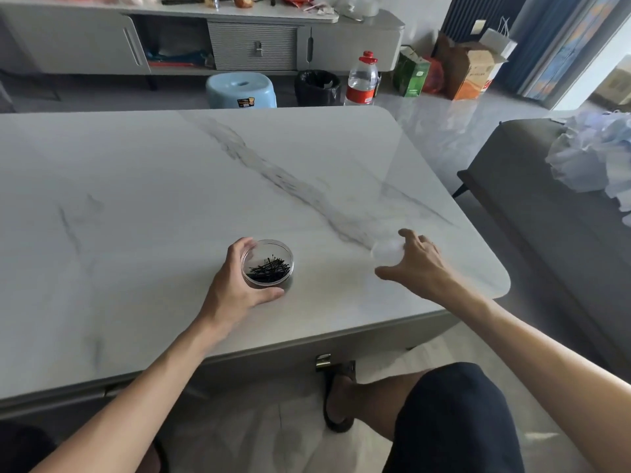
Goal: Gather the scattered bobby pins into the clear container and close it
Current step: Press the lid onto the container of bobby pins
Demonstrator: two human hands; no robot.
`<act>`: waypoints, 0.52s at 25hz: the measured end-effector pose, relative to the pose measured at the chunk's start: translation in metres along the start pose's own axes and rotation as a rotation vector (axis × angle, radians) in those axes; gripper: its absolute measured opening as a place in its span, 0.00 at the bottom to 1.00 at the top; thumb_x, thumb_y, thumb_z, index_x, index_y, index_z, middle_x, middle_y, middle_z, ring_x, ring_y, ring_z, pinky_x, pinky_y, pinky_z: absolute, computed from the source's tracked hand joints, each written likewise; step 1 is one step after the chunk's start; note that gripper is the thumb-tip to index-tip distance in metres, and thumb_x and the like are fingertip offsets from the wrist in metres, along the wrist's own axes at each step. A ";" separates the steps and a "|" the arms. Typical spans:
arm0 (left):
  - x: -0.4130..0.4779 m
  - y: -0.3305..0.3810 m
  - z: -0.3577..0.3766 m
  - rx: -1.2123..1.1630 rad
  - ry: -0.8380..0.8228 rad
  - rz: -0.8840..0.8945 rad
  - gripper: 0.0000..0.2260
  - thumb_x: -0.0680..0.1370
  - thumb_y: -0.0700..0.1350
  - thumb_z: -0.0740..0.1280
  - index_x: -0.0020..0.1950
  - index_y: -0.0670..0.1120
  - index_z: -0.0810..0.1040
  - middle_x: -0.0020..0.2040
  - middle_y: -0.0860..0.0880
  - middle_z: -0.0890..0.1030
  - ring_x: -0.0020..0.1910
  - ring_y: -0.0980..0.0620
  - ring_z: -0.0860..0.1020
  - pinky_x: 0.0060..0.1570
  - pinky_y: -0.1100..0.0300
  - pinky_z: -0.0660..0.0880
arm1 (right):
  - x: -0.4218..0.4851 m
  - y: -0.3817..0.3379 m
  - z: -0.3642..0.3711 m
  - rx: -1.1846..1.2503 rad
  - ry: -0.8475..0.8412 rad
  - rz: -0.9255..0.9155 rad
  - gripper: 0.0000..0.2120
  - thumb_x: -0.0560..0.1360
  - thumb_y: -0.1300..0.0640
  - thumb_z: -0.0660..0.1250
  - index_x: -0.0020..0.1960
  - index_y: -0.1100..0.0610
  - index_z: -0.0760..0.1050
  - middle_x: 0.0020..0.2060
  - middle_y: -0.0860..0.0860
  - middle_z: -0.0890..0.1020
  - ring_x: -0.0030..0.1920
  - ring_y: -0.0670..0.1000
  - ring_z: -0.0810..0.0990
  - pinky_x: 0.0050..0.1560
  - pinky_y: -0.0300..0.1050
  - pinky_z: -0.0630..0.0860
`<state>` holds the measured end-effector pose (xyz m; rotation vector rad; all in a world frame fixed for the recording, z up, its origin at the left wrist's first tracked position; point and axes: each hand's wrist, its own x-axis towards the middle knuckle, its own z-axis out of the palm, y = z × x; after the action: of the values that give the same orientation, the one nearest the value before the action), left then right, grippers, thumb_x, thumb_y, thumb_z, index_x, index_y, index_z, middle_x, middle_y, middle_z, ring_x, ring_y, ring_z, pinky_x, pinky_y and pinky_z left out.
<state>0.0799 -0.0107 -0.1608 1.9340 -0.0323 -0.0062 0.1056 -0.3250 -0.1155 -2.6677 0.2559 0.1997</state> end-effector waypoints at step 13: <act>-0.006 -0.012 -0.008 -0.053 0.007 -0.058 0.35 0.60 0.50 0.80 0.63 0.57 0.69 0.61 0.63 0.76 0.60 0.67 0.72 0.60 0.60 0.70 | -0.007 -0.115 0.026 -0.068 -0.197 -0.583 0.52 0.56 0.43 0.76 0.72 0.43 0.51 0.63 0.49 0.72 0.59 0.49 0.68 0.52 0.46 0.73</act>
<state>0.0742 0.0009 -0.1698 1.8814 0.0278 -0.0387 0.1204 -0.2112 -0.0889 -2.6343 -0.5924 0.2817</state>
